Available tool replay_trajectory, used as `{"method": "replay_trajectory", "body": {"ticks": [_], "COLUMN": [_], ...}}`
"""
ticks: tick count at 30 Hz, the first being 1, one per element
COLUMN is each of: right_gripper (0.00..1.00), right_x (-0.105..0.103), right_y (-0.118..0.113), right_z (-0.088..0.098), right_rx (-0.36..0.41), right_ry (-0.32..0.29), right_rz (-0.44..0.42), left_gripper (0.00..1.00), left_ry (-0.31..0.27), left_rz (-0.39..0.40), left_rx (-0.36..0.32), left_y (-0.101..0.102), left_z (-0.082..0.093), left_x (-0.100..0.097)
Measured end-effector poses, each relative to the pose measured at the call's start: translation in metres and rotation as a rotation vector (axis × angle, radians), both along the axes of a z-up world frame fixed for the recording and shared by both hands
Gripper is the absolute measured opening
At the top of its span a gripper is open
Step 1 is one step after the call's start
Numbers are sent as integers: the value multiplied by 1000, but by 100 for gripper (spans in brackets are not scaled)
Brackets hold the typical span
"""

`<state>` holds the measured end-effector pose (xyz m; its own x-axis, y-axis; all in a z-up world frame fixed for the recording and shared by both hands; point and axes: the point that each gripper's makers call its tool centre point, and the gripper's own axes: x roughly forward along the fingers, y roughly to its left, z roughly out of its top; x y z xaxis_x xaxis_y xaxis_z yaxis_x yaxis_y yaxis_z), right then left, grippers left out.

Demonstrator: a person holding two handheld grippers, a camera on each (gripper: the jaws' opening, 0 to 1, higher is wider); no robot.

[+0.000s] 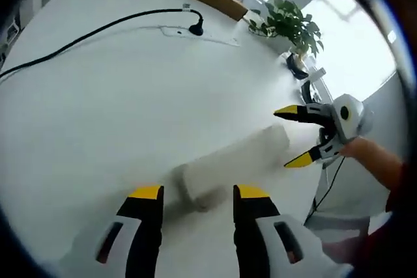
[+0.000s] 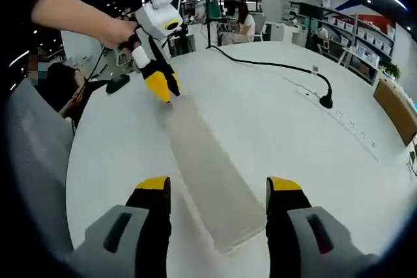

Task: Arrange the utensils inside the cutlery case until each visible utensil rests in its matching compartment.

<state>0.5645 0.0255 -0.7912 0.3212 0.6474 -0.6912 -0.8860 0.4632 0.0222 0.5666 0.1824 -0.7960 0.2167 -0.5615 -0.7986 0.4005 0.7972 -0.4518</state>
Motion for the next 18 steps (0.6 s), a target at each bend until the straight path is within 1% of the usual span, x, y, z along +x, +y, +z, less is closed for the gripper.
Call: {"method": "replay_trajectory", "body": {"ticks": [3,5,6,7,8,9,10,11,14,15,16,17,18], "right_gripper": [53,49,48,47,48,48,46,45,39,38,38,37,37], "right_x": [-4,-6,-6,-9,-10,-8,-6,-6,-6,-4,-7,-9,-10], "right_y": [5,6,8,9,10,9,8,9,11,9,12,13,14], "right_z": [-6,-10,-9,-12,-14,-17,-15,-15,-14,-15,-15,-16,-16], "right_rx": [-43,-75,-87,-98,-111,-151,-171,-182,-184,-211,-210,-217,-218], "right_ry": [-13,-19,-22,-9,-10,-43,-57,-57,-49,-67,-63,-60,-58], "right_rz": [66,95,107,124,137,175,186,180,181,201,214,231,241], "left_gripper": [36,35,35,35,33,31,28,24,23,22,18,18,17], "left_ry": [6,7,10,8,4,9,33,32,31,20,44,38,28], "left_rz": [35,52,54,54,51,50,49,50,55,38,47,54,45], "left_rx": [-17,-23,-27,-26,-15,-15,-22,-21,-11,-16,-45,-26,-28], "left_y": [1,3,2,2,2,2,1,1,2,1,-3,0,-1], "left_z": [0,-1,-2,-2,-4,-5,-6,-6,-9,-7,-5,-7,-6], "left_x": [1,4,3,2,2,1,-3,-2,-1,0,-1,2,2]}}
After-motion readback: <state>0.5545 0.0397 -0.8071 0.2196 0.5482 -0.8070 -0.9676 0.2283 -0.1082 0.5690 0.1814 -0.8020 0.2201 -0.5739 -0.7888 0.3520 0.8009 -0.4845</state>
